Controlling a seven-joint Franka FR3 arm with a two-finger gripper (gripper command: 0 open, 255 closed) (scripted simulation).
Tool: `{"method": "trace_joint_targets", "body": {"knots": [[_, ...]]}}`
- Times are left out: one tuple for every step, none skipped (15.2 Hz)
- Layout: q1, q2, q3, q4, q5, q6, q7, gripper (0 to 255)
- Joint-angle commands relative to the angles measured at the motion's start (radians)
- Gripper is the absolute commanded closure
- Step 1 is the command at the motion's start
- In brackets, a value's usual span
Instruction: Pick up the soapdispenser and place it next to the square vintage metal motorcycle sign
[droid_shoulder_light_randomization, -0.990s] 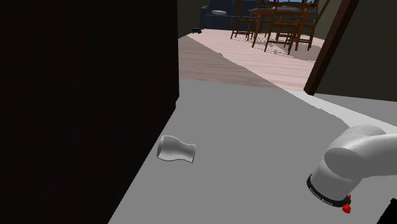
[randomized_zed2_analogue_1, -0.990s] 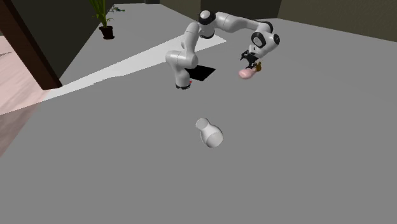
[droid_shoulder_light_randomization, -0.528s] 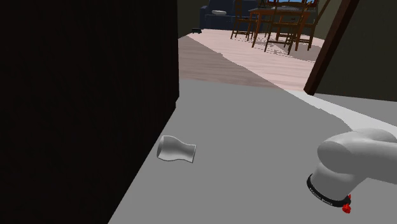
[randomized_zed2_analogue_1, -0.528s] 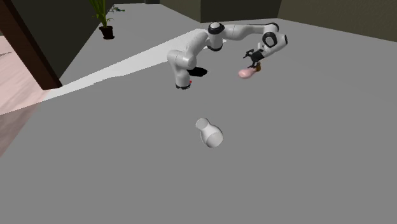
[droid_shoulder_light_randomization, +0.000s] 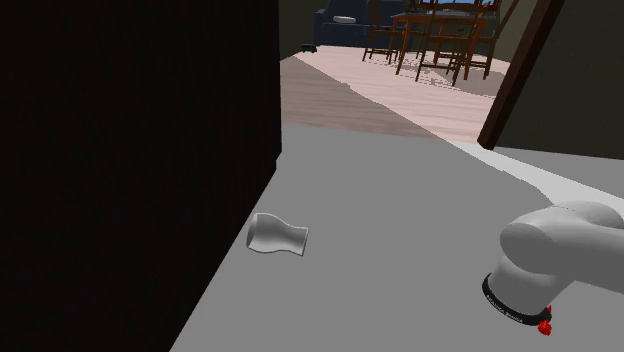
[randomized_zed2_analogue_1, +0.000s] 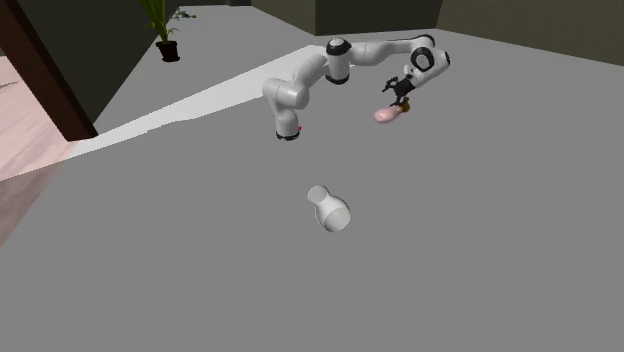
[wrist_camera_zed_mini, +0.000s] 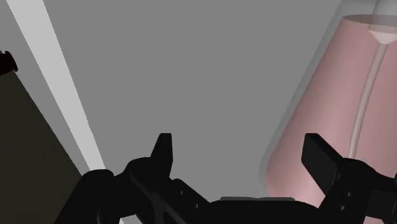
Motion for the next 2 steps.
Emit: {"method": "trace_joint_targets", "body": {"knots": [[-0.01, -0.068, -0.05, 0.055, 0.075, 0.271, 0.041, 0], [-0.012, -0.1, -0.089, 0.067, 0.113, 0.28, 0.052, 0]]}}
